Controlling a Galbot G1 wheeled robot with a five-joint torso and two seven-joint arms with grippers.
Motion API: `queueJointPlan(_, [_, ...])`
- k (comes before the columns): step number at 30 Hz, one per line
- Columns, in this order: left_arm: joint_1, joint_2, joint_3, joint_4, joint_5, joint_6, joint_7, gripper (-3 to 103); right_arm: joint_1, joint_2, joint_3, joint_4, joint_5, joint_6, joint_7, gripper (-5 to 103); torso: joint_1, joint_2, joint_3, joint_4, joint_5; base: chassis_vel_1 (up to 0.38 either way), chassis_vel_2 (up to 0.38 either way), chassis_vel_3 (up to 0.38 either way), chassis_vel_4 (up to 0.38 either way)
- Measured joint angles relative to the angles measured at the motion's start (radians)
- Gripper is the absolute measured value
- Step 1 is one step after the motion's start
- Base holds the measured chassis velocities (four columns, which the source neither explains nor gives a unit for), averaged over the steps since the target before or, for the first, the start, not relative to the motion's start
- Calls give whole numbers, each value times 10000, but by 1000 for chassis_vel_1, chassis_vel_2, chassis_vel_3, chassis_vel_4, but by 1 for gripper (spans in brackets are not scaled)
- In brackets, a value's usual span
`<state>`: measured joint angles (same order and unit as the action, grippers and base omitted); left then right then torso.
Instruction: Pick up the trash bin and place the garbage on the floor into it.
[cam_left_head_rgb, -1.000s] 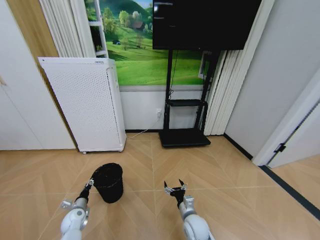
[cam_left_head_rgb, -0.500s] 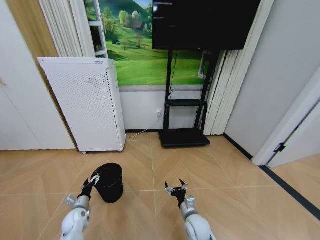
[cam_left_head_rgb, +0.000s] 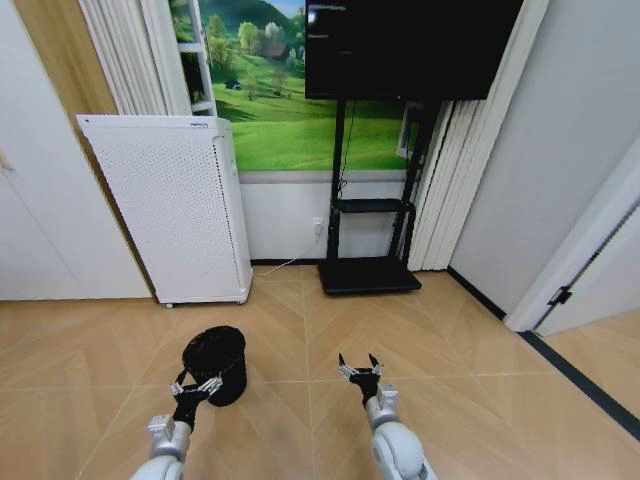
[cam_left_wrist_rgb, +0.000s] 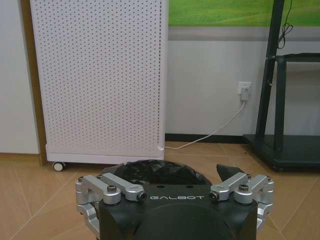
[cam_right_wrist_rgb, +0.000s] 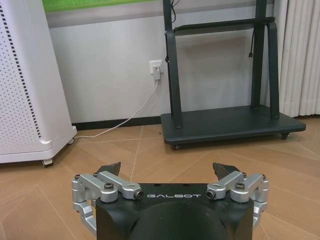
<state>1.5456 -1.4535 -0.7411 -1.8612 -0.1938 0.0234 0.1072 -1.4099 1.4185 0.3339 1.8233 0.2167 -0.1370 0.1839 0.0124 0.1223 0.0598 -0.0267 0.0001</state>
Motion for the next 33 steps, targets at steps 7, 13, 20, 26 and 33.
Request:
queueJointPlan(7, [-203, 38, 200, -466, 77, 558, -52, 100, -2, -106, 121, -58, 158, 148, 10, 100, 59, 278, 219, -1, 0, 0, 0, 0, 0])
queueJointPlan(13, [-184, 56, 294, -1211, -39, 1416, -317, 100, 117, -166, 260, 2, 257, 207, -41, 100, 133, 563, 429, -1, 0, 0, 0, 0, 0])
queueJointPlan(20, [-304, 550, 9, -1598, -594, 2137, -563, 100, 329, -92, 734, 66, 192, 301, -267, 100, 201, 859, 659, 1, -1, 0, 0, 0, 0])
queueJointPlan(26, [-532, 772, -163, -1697, -1205, 2371, -783, 100, 180, -117, 1235, 295, 184, 322, -288, 100, 271, 1106, 835, -1, -1, 0, 0, 0, 0])
queueJointPlan(33, [-577, 628, -145, -1723, -1254, 2398, -796, 100, -31, -87, 1580, 504, 139, 316, -331, 100, 341, 1343, 1002, -1, -1, 0, 0, 0, 0])
